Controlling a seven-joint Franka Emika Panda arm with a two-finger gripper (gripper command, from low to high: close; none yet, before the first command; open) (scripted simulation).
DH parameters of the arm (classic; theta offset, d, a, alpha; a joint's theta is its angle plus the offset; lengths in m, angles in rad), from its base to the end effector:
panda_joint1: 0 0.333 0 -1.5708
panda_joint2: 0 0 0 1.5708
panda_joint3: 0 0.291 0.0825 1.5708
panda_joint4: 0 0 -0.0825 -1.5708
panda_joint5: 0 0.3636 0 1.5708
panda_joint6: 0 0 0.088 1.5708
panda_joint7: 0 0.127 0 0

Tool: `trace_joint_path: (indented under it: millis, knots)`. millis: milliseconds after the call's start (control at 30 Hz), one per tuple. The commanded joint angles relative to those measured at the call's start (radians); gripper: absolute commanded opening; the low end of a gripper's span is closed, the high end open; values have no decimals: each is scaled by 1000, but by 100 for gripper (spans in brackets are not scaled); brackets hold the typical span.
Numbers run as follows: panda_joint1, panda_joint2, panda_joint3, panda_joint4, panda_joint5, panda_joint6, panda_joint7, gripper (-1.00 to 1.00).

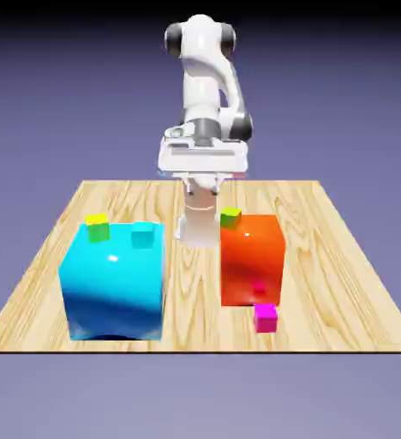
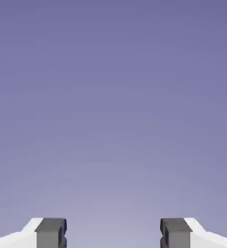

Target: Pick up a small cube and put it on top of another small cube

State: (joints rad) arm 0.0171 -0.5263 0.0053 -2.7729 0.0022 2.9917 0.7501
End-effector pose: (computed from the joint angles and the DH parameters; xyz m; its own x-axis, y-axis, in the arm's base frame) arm 0.4111 0.0090 0.4293 0.5515 -0.6702 0.4967 -0.4861 -0.7421 -0.4615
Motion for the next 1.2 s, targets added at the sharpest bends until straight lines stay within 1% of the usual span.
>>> trace_joint_path:
  millis: [0, 1033, 1067, 1167]
  knots:
    - [4, 36, 4, 31, 2, -38, 8, 0]
    - [135, 1160, 140, 984, 58, -1201, 242, 0]
    - [138, 1184, 142, 981, 58, -1194, 245, 0]
    - [145, 1227, 140, 894, 58, -1064, 242, 0]
